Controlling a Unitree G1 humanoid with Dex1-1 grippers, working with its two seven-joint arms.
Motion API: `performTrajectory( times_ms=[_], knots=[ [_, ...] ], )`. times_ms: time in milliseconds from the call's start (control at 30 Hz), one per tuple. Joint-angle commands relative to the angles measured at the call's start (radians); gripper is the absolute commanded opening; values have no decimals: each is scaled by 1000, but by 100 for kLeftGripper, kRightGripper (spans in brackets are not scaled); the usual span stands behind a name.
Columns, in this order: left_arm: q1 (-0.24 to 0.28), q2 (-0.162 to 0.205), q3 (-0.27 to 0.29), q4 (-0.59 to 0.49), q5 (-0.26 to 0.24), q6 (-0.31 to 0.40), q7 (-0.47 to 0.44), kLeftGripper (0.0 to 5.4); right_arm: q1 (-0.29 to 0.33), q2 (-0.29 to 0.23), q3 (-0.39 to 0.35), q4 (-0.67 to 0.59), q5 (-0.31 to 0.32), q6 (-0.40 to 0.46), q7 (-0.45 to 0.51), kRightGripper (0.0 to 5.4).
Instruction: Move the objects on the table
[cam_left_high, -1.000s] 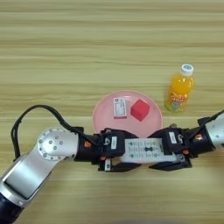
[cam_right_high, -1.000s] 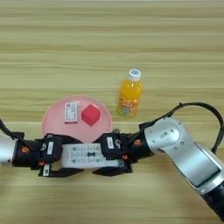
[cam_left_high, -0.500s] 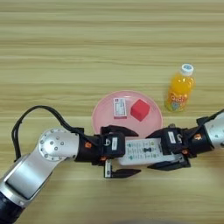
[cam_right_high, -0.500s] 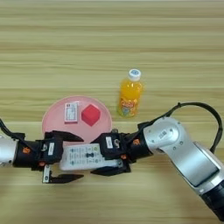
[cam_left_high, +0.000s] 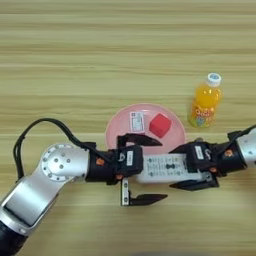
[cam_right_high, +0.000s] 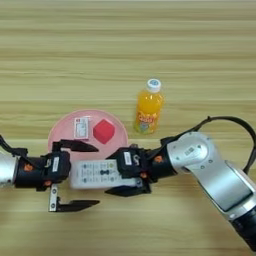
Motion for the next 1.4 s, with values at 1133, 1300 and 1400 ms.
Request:
performTrajectory(
  times_ms=[1133, 1300, 1400],
  knots=[
    [-74, -367, 489, 450, 79, -324, 776, 540, 263, -53, -317, 315, -17, -196, -224, 290],
    [-65, -399, 486, 514, 86, -362, 807, 540, 246, -41, -294, 339, -42, -186, -235, 290],
    [-60, -411, 483, 547, 103, -388, 821, 540, 234, -33, -277, 363, -61, -177, -242, 290]
  ],
)
